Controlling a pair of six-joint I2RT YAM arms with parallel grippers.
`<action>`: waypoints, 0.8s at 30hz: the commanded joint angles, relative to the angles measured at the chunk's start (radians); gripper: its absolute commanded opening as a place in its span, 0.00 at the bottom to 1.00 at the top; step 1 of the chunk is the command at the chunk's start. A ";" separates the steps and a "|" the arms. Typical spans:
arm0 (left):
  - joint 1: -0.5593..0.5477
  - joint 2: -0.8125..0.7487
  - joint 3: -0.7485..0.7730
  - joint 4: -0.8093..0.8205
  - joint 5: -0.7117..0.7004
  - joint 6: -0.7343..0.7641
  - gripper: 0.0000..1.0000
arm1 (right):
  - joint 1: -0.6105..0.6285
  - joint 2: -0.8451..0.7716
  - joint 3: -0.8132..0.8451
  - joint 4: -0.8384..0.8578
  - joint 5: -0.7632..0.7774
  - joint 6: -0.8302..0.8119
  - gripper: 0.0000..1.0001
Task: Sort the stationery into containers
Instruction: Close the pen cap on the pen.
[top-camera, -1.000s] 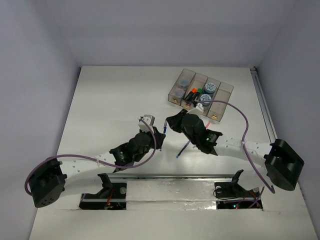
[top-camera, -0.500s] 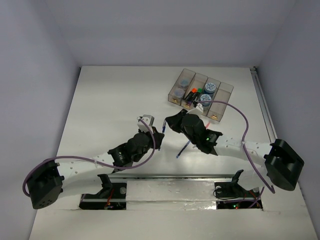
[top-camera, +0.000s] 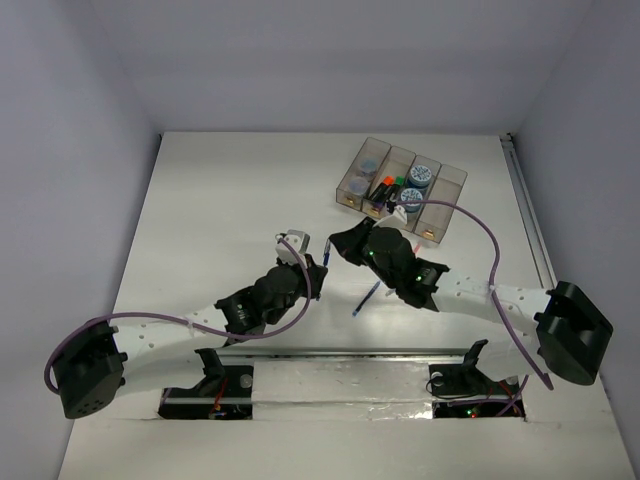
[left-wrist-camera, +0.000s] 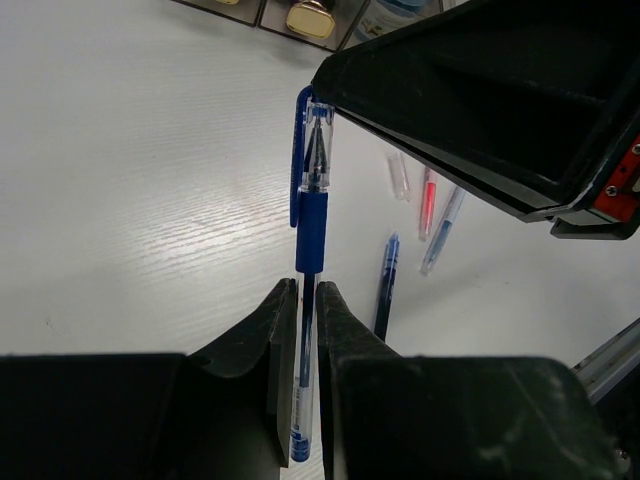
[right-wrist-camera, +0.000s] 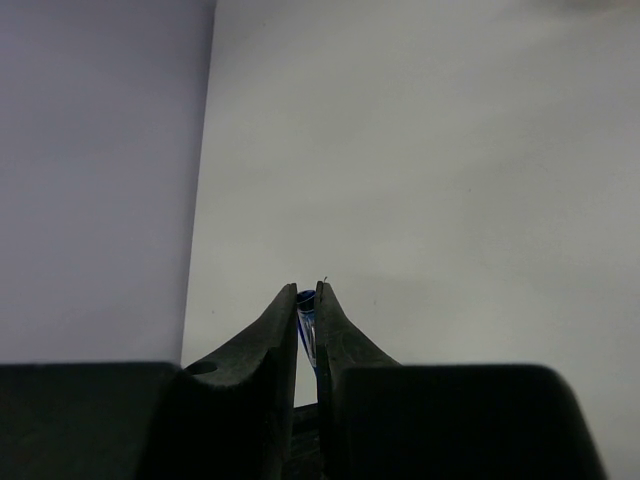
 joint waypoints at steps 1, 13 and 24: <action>0.008 -0.016 0.064 0.058 -0.071 0.031 0.00 | 0.014 -0.009 -0.019 -0.001 -0.068 0.001 0.00; 0.035 -0.070 0.093 0.023 -0.097 0.067 0.00 | 0.023 0.014 0.003 -0.056 -0.091 -0.029 0.00; 0.035 -0.070 0.096 0.056 -0.069 0.071 0.00 | 0.023 0.056 0.059 -0.116 -0.156 -0.054 0.00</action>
